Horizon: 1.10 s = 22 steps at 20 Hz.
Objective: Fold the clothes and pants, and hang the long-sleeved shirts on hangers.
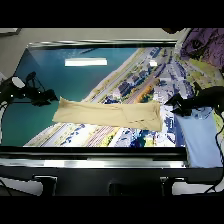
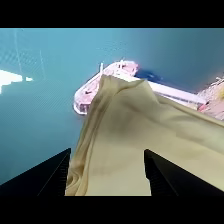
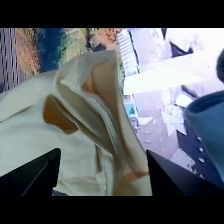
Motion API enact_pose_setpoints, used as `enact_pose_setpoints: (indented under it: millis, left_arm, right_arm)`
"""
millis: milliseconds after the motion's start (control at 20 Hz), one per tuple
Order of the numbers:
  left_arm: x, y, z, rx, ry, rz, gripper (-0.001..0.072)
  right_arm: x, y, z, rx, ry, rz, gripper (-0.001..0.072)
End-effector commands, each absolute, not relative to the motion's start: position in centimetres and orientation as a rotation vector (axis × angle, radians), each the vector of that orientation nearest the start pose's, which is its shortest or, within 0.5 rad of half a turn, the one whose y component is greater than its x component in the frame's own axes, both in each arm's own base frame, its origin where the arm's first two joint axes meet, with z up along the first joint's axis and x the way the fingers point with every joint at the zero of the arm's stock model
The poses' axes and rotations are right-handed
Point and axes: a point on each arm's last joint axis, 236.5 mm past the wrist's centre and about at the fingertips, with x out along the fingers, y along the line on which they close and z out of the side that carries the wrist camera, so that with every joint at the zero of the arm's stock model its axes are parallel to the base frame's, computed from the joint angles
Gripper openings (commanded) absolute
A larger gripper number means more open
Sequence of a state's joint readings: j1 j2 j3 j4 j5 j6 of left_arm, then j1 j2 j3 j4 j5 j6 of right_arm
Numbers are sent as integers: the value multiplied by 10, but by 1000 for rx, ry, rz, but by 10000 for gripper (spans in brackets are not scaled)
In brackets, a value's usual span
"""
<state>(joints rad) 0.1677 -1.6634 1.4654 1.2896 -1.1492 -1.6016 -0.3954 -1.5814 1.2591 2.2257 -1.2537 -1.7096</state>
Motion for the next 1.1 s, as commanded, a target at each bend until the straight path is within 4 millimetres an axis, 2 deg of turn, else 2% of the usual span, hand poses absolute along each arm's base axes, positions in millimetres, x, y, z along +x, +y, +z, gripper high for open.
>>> enact_pose_setpoints:
  millis: [0,50,200,450,550,600,650,700,750,800,850,950,1050]
  left_arm:
    - [454,27,-22,-367,1331,41,535]
    - [454,27,-20,-373,1324,47,535]
    - [454,27,-15,-384,1316,55,535]
    - [454,25,-14,-396,1314,63,534]
    - [455,20,-14,-391,1314,54,535]
    - [456,12,-14,-396,1314,37,534]
    - [457,3,-12,-407,1313,16,534]
    - [459,-11,-11,-425,1310,-17,529]
    - [463,-29,-9,-451,1298,-55,468]
    - [467,-48,-7,-474,1290,-96,206]
    - [472,-72,-8,-492,1279,-141,20]
    - [480,-128,-14,-532,1262,-233,14]
    - [478,-193,-26,-583,1278,-331,14]
  right_arm:
    - [403,-23,-48,858,1372,218,621]
    - [401,-14,-58,869,1398,247,644]
    - [402,5,-82,867,1438,299,647]
    - [403,50,-107,812,1505,363,627]
    - [408,66,-107,771,1491,384,364]
    - [413,71,-103,756,1467,384,145]
    - [419,70,-95,747,1436,371,28]
    - [425,67,-83,766,1405,332,26]
    - [430,60,-67,775,1376,283,26]
    - [431,53,-51,745,1357,251,25]
    - [432,45,-32,713,1337,222,25]
    - [434,36,8,666,1303,191,25]
    - [433,28,45,629,1283,164,25]
